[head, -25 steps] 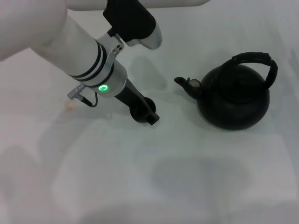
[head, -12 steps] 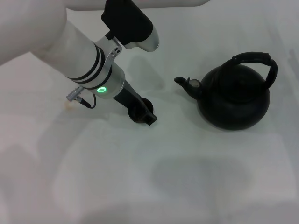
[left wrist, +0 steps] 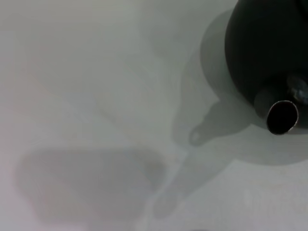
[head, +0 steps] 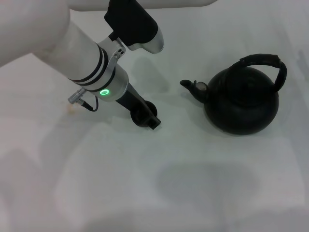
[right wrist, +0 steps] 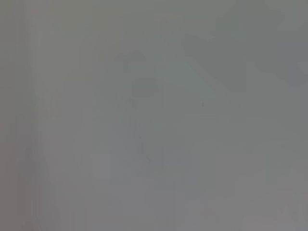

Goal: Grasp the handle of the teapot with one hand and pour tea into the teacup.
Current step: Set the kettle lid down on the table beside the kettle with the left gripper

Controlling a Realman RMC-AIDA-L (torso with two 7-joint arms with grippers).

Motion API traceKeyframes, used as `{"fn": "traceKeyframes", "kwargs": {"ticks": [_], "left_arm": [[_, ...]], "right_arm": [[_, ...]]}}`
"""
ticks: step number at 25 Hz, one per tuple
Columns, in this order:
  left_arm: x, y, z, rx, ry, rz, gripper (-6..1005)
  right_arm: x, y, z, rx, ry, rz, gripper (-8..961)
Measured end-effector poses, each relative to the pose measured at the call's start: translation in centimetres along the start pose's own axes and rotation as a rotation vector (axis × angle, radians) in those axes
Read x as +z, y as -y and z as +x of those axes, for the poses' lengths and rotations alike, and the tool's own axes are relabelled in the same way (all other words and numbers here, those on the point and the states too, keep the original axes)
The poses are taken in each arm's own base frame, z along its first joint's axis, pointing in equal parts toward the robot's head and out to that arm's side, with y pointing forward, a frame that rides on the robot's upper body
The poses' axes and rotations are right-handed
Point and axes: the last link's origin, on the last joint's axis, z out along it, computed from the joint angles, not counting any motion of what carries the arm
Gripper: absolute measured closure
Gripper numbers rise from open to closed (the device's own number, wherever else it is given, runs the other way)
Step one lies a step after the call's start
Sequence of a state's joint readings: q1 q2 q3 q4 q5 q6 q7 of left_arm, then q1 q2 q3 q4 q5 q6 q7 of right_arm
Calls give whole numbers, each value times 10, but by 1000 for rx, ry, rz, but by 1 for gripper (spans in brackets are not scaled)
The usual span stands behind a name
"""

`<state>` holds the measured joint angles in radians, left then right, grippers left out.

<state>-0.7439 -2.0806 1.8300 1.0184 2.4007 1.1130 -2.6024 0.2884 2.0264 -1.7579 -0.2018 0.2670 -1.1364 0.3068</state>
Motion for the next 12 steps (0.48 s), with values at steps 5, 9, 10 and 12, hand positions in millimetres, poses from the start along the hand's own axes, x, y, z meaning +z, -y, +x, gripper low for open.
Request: {"fn": "traceKeyframes", "kwargs": {"ticks": [5,9,10,12], "left_arm": [[-1,-1,2,16,-7,-1,273],[0,-2,0,25,-2,-8,264],[0,-2,-1,24,0,-8,262],[0,-2,1,24,-4,-8,222]], "right_arm": [[1,0,-1,1,2,-1,125],[1,0,0,1,2,-1,126],[0,0,0,1,1,-1,127],[0,0,0,0,-1,0,127]]}}
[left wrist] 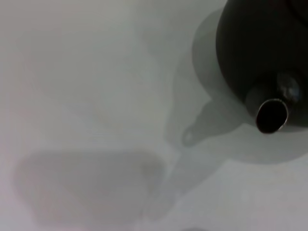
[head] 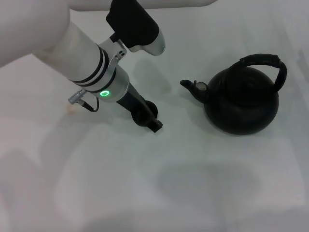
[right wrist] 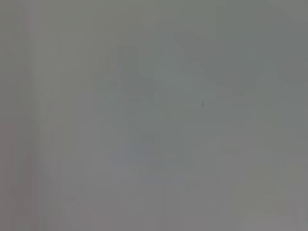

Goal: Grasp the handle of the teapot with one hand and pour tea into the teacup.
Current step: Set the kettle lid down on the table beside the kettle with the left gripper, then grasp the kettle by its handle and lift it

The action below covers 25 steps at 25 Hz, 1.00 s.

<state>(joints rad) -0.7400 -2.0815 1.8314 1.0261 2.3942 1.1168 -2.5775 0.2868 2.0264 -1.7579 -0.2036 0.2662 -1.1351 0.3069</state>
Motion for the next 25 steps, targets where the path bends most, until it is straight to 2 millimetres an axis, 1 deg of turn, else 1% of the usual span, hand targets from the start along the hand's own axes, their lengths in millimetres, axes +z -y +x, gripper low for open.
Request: {"fn": "traceKeyframes", "kwargs": {"ticks": [3,12,18,25], "left_arm": [[-4,-1,5,7,-25,4,163],[-17,-6,26,67,-97,20,152],[-27,-9,40,105,-177,35,152],[-35,-11,51,127,-254,45,153]], "right_arm": [[0,0,0,0,-2,1,128],[-3,1,1,-1,-2,4,130],[-3,1,1,0,0,4,131],[-3,1,1,-2,0,1,133]]}}
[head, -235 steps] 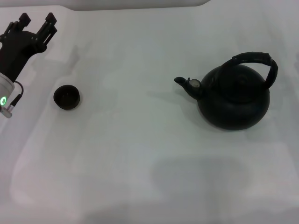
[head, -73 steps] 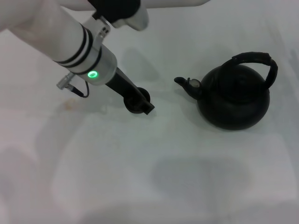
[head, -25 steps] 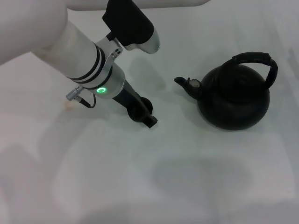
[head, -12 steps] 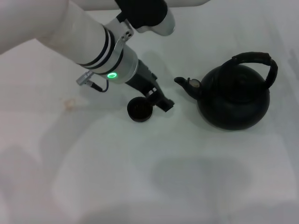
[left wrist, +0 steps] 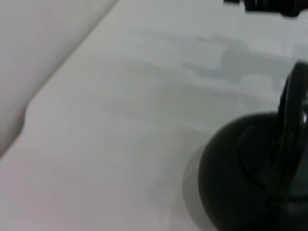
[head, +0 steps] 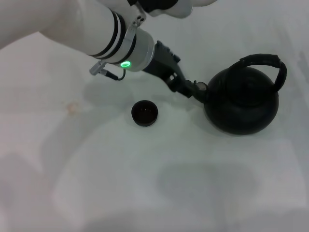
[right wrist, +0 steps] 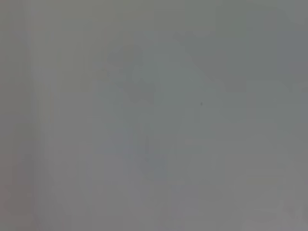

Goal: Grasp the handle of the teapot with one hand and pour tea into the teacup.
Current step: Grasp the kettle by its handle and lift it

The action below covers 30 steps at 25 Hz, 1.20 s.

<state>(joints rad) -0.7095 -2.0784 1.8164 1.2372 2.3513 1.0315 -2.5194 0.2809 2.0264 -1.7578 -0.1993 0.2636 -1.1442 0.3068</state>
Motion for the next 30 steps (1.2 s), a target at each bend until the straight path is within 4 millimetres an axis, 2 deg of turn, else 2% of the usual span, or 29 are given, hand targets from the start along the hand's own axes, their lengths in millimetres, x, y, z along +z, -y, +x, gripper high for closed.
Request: {"fn": "traceKeyframes", "kwargs": {"ticks": [6,9,12,18,23,26,30], "left_arm": [[-15,6,8,-30,-168,23,153],[-25,17,8,-99,-308,60,153],[-38,33,-2,-217,-463,107,153],[-60,63,-46,-439,-692,196,153],[-58,80,-90,-596,-760,250,155],[-54,82,-111,-605,-806,288,156],[-54,74,-133,-506,-922,360,157]], "right_arm": [[0,0,0,0,1,0,134],[0,0,0,0,2,0,135],[0,0,0,0,3,-1,136],[1,0,-2,-1,8,-2,137],[0,-2,-9,0,62,-17,138],[1,-2,-13,6,84,-20,139],[2,-3,-15,37,96,-26,140]]}}
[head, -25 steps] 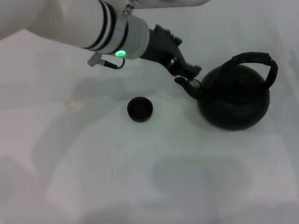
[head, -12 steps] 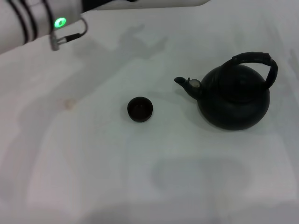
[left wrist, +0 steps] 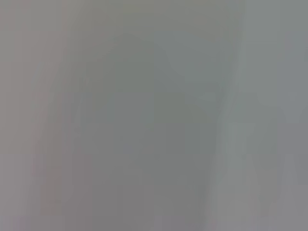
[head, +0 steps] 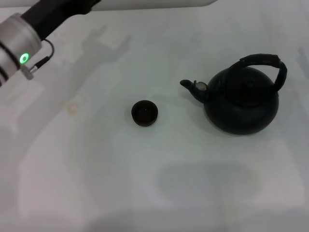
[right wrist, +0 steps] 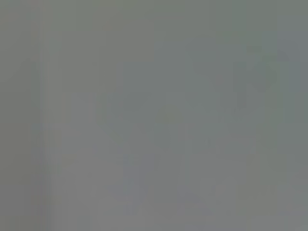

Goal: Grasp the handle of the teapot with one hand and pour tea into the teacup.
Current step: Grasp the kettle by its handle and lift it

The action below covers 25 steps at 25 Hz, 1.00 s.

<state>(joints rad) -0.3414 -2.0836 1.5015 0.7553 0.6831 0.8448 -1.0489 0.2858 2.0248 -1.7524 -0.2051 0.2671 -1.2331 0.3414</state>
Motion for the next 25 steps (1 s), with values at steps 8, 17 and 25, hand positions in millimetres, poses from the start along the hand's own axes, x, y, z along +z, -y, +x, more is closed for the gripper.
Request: {"fn": "traceKeyframes", "kwargs": {"ticks": [8,17,25], "left_arm": [[-31,23,-21,4,-132,144,160],[-51,40,-31,0,-131,254,164],[-58,45,-38,-14,-132,306,165]], "right_arm": [[-3,3,-1,171,7,3,142],[-50,-6,2,338,-7,-151,144],[-86,-29,8,323,-81,-358,146]]}}
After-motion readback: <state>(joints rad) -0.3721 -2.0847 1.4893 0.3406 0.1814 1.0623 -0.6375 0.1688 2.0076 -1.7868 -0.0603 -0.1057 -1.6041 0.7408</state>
